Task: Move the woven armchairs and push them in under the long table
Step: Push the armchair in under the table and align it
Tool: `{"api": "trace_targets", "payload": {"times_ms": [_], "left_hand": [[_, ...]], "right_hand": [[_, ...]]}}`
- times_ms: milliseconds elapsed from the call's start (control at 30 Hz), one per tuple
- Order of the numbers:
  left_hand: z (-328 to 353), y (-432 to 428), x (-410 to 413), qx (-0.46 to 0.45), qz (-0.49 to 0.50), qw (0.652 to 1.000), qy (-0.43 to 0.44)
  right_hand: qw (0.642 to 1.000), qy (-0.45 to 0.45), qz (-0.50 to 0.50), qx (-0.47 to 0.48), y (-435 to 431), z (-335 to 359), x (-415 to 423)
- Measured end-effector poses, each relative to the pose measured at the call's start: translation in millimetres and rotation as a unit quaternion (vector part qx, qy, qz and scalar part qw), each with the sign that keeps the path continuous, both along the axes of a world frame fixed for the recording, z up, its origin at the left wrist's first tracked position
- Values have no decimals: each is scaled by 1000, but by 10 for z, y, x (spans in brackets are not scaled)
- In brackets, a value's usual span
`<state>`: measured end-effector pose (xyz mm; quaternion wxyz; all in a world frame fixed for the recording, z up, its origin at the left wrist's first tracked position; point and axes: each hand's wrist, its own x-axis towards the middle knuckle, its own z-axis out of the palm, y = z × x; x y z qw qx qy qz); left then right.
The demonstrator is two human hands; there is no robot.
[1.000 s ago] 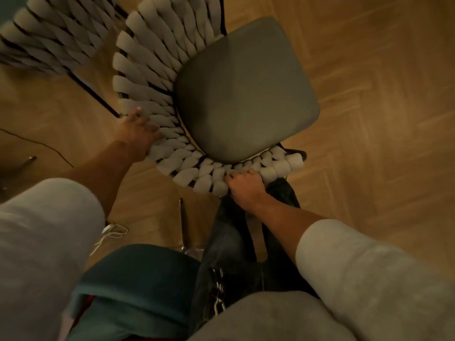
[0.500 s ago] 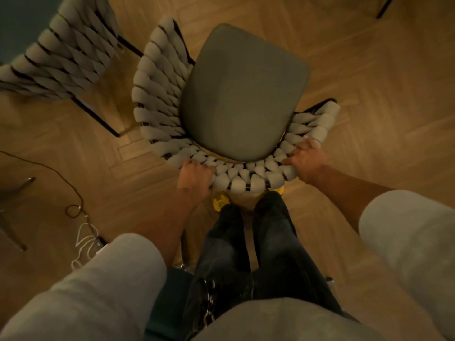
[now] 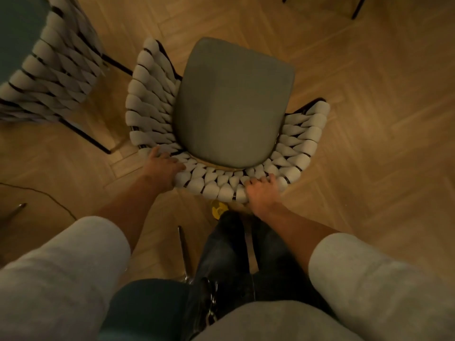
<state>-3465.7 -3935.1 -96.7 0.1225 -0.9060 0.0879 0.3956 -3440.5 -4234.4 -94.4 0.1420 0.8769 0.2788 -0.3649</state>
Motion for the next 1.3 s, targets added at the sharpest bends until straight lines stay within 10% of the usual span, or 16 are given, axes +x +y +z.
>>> {"api": "trace_targets", "payload": {"times_ms": [567,1300], "left_hand": [[-206,108,899,-81,87,992,-39],[-282,845,4118,-18,92,995,-17]], "right_hand": [[997,-52,29,-53,-37,-109,1453],[996,-63,65,-13,835,-148,5090]]}}
